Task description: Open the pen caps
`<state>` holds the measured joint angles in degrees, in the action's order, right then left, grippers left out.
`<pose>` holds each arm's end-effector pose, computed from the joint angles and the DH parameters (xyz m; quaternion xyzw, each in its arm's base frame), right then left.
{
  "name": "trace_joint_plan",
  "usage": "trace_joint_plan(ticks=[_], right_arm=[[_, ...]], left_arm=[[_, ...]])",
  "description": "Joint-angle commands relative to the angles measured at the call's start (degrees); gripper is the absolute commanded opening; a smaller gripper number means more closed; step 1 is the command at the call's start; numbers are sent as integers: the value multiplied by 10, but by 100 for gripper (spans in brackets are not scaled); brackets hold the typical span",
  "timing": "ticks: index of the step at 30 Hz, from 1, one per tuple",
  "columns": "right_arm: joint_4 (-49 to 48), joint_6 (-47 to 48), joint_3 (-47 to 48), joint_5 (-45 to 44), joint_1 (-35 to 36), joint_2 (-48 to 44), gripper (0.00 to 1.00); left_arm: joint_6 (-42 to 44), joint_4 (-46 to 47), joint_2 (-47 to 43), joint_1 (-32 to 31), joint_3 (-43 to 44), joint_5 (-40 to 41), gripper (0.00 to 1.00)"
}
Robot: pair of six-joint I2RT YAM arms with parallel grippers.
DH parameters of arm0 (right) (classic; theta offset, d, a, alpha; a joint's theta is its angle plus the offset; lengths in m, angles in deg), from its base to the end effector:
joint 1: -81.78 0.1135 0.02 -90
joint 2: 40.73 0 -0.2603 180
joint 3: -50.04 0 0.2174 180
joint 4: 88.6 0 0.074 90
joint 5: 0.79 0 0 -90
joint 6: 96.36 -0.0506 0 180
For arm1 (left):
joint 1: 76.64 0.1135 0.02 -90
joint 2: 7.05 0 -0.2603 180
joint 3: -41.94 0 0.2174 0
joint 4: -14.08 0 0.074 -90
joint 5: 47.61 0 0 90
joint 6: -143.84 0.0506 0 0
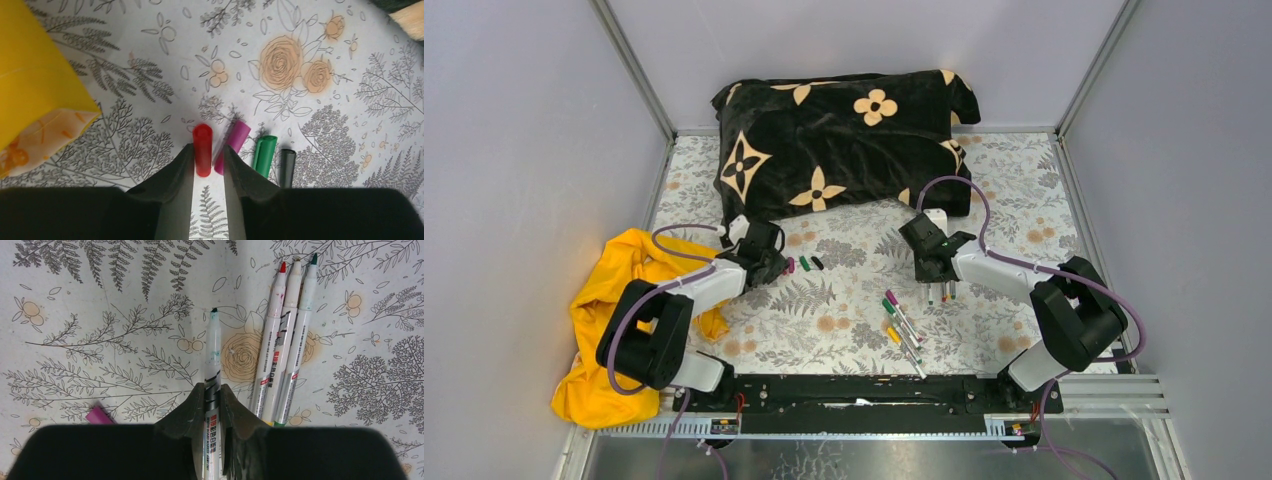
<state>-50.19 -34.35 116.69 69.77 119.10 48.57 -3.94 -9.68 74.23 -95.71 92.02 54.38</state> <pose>0.2300 0.1541 0.1835 -0.0356 0.9546 -0.0047 0.2956 0.2278 -0.0676 0.1571 -0.3440 0.8844 -0.1080 0.2964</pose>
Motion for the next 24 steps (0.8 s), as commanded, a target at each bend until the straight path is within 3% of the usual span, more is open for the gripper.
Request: trace_joint_plan(ticks=[1,15,24], right_arm=[[-6,-10,-4,-10,-6,-2,19],[-5,-14,-8,-12,-19,15,27],[-4,-10,-5,-17,-28,25,27]], left_arm=[[15,-5,27,4,2,5,35],[17,-4,21,4,1,5,46],[16,-6,14,4,-2,6,47]])
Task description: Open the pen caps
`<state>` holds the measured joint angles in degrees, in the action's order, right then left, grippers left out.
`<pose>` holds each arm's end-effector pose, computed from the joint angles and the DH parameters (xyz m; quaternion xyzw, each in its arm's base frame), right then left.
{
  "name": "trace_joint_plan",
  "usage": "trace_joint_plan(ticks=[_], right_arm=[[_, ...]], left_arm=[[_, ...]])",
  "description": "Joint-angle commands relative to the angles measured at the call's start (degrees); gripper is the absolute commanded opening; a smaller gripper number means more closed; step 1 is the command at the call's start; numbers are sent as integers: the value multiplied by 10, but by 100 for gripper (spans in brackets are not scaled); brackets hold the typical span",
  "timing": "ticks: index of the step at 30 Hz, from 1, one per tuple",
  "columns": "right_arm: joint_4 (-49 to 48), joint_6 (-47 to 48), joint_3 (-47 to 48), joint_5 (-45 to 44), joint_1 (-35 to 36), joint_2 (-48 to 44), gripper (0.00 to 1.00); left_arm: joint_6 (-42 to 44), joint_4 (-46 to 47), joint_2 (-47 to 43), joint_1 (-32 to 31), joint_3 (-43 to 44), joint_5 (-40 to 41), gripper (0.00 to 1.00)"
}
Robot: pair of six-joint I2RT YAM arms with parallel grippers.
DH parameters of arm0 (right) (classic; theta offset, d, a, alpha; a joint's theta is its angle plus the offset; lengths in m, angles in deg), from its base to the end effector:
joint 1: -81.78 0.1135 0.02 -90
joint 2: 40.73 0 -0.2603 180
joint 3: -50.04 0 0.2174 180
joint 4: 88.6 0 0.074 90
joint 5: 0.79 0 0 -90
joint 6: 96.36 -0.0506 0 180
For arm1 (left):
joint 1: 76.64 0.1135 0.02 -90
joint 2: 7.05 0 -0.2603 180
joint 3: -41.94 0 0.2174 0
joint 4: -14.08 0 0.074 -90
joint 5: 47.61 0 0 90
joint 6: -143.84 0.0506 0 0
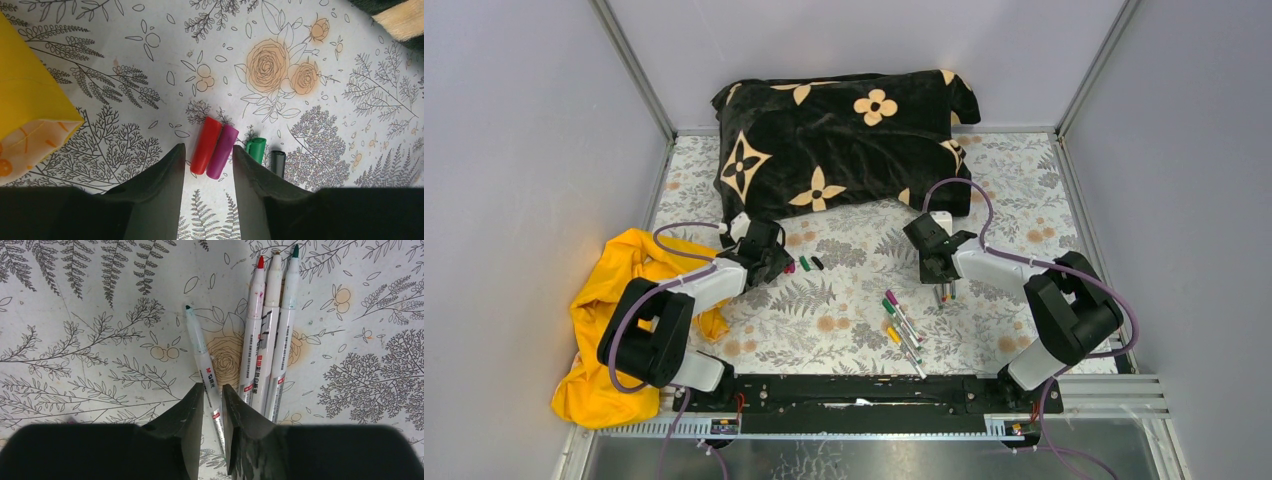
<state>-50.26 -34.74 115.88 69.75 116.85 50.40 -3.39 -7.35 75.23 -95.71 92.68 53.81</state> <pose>0.2354 0.1446 0.1718 -0.0175 0.9602 -0.0217 0.2778 0.2346 -0.0705 0.1590 -0.3383 0.8814 -0.1210 0.3068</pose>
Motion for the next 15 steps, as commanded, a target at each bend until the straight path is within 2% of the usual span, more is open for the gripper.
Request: trace_joint_plan(ticks=[1,8,12,15], right_arm=[[-4,-6,3,-17,-6,6,27],[-3,-1,1,-13,-7,14,26],[-4,-2,3,-13,-8,19,20],[0,-2,10,-16,-10,28,19]], left_arm=[[11,-29,2,4,-10,13,47],[9,-30,-3,4,-9,10,47],[8,-29,-4,5,-11,8,47],[6,-27,-7,4,-14,6,47]])
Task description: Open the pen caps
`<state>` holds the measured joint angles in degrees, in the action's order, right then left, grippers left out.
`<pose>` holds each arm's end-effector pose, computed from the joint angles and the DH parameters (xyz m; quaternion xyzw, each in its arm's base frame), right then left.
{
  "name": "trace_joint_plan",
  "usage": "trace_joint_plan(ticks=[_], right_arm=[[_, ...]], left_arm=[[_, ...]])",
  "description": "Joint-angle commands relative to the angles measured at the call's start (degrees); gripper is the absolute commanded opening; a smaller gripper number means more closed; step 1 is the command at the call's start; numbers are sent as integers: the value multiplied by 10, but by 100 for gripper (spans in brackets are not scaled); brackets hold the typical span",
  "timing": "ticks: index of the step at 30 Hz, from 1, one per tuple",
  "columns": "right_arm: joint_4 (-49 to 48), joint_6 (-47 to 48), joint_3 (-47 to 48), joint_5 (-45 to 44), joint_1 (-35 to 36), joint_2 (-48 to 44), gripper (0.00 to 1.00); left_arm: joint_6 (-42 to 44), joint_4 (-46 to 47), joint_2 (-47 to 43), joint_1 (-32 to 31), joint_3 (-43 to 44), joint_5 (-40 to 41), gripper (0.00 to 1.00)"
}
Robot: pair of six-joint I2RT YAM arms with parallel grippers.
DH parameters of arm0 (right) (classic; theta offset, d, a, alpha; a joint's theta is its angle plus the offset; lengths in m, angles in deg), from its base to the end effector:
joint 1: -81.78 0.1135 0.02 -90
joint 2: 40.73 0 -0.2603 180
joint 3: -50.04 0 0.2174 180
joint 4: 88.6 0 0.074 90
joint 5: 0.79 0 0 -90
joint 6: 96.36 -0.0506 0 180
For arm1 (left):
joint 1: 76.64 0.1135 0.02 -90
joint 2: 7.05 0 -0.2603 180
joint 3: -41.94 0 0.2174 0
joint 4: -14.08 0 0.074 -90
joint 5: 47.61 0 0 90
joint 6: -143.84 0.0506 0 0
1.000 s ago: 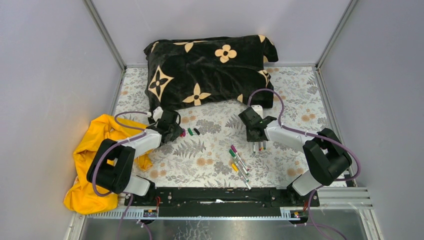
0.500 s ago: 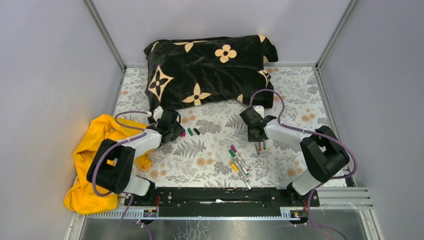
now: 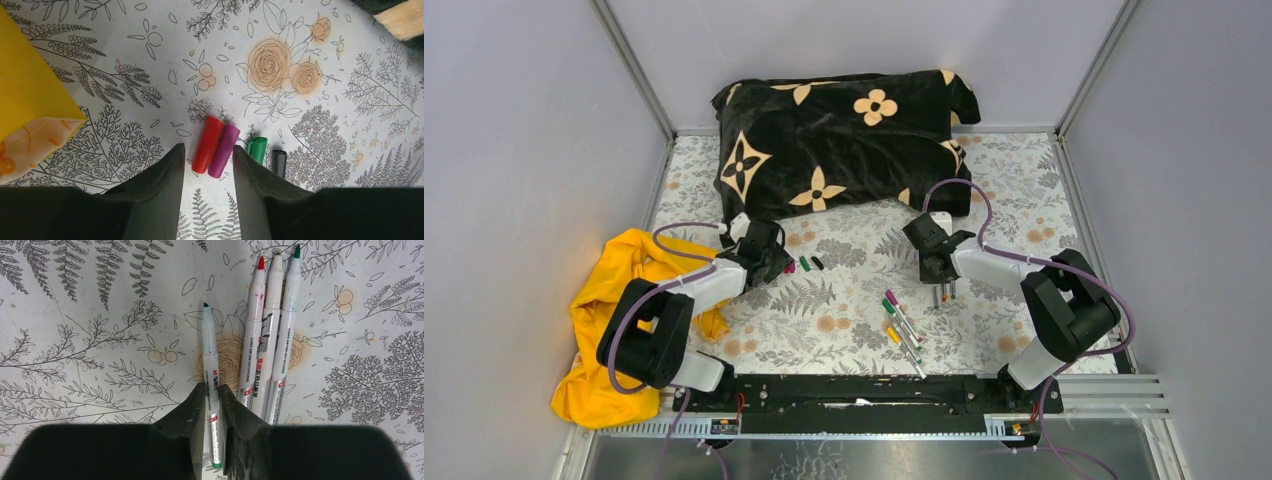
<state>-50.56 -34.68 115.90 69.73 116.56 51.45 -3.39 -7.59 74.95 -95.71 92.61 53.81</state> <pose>0.2375 0.1444 0.1675 -0.0167 0.9616 -0.0261 0.2727 0.2337 -0.0702 0.1595 -0.3383 0.8815 -0.1208 0.3066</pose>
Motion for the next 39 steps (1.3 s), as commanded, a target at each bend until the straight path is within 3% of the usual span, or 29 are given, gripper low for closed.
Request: trace_joint_plan(ticks=[1,21,31,39], right_arm=[[3,-2,11,-17,-8,19,19],[18,11,45,-40,-24,32,17],[21,20,49,-39,-24,5,34],[34,27,62,-43,-24,-18,37]], left_arm=[[6,-24,-5,4,-14,6,47],[5,-26,-22,4,-15,5,47],[2,-24,-21,4,-14,-1,51],[0,-29,-29,4,-9,-2,51]])
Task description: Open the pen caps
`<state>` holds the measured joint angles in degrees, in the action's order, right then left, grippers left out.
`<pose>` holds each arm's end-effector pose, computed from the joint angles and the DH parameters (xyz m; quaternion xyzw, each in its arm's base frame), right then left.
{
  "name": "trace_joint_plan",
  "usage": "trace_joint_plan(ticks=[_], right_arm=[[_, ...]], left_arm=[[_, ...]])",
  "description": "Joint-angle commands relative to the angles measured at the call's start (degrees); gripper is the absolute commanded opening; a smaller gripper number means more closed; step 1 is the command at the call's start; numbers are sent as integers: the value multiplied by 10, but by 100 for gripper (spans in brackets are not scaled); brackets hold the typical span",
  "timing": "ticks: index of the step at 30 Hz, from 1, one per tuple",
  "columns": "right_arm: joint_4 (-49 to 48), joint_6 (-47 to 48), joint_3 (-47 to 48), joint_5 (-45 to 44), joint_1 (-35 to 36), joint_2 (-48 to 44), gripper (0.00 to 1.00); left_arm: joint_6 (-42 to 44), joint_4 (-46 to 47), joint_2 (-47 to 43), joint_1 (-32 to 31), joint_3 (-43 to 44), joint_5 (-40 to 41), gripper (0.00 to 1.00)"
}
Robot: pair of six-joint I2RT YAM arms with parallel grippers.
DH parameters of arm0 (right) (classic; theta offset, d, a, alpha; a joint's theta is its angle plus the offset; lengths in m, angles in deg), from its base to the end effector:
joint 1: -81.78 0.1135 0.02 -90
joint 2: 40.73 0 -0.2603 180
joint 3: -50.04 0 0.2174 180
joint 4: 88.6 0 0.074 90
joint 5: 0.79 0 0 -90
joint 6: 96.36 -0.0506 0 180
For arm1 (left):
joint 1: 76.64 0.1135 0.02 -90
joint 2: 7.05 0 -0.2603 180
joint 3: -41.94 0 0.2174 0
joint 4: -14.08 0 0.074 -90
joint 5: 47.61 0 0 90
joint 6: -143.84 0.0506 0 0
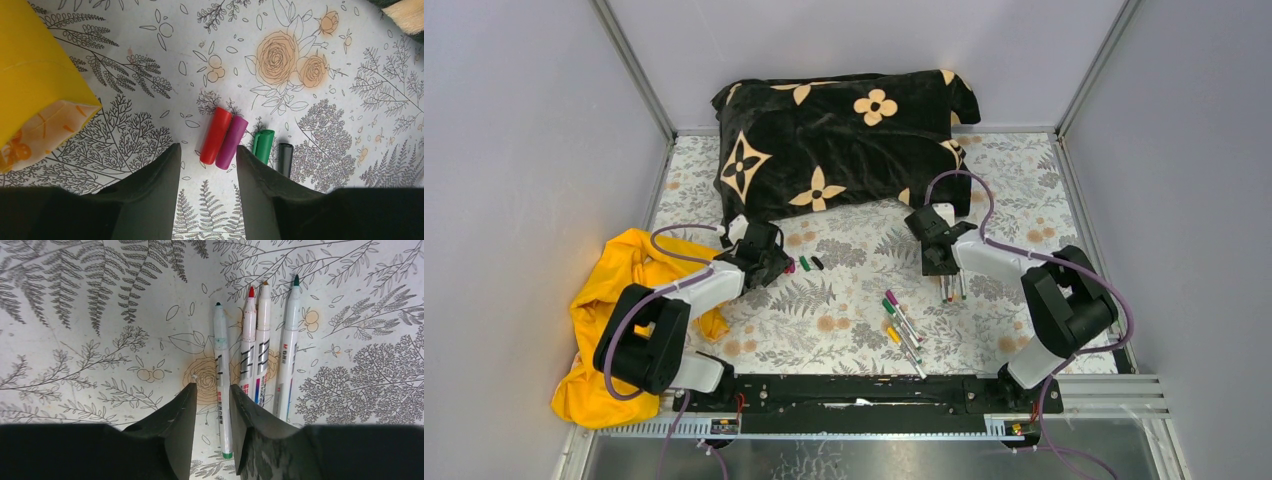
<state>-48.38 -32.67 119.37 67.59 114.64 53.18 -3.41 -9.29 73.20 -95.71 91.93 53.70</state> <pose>0.2512 0.1401 0.1732 -0.0139 0.9594 -0.0534 0.2767 0.2272 -0.0681 0.1609 -0.3383 0.8834 -0.1183 0.3020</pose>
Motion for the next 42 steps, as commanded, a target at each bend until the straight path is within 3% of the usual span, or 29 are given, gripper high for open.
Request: trace_joint_plan(ticks=[1,13,19,21,23,27,31,42], right_arm=[[14,8,30,-21,-4,-39,37],[69,14,46,1,1,-92,43],[80,-23,16,-55,-20,-127,47],[90,-38,10,-58,-59,-127,41],[75,-45,-8,-39,-109,-133,23],[42,-53,-31,-1,-197,-129,13],[22,-63,-45,11,-248,-110,6],[-18,-53,-55,50,-324,-59,5]], left_arm=[[0,-12,-13,4,-1,-1,51],[4,-27,-32,4,11,0,53],[6,-35,-53,4,16,-5,57],[6,-37,-64,4,14,-7,56],[6,-37,-77,5,12,-11,57],[2,-35,-99,4,8,-19,57],[5,-33,-105,4,9,-25,57],[12,-16,-110,4,0,-35,57]])
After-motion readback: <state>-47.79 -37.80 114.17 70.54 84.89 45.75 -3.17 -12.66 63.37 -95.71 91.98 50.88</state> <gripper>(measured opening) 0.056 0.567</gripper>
